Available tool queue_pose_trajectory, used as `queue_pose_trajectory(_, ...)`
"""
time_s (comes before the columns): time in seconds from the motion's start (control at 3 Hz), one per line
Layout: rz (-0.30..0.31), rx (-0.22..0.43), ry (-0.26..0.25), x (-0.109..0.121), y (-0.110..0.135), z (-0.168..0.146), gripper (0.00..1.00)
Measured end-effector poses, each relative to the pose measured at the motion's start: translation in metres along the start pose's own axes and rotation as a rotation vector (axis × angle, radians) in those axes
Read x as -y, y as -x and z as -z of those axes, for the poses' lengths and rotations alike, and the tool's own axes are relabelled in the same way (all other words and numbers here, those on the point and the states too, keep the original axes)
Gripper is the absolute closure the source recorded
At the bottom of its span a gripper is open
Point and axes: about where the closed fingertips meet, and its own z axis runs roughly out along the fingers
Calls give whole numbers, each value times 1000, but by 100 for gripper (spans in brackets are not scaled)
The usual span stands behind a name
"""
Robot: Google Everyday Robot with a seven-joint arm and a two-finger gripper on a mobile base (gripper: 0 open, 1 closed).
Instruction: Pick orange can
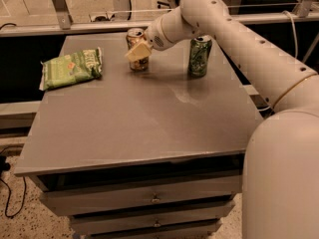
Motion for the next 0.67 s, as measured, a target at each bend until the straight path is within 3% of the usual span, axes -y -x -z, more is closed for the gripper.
queue_pose_trajectory(0.33, 21, 76, -6, -6, 19, 19, 93)
queue_pose_trajectory(0.67, 49, 185, -7, -17, 42, 56, 100)
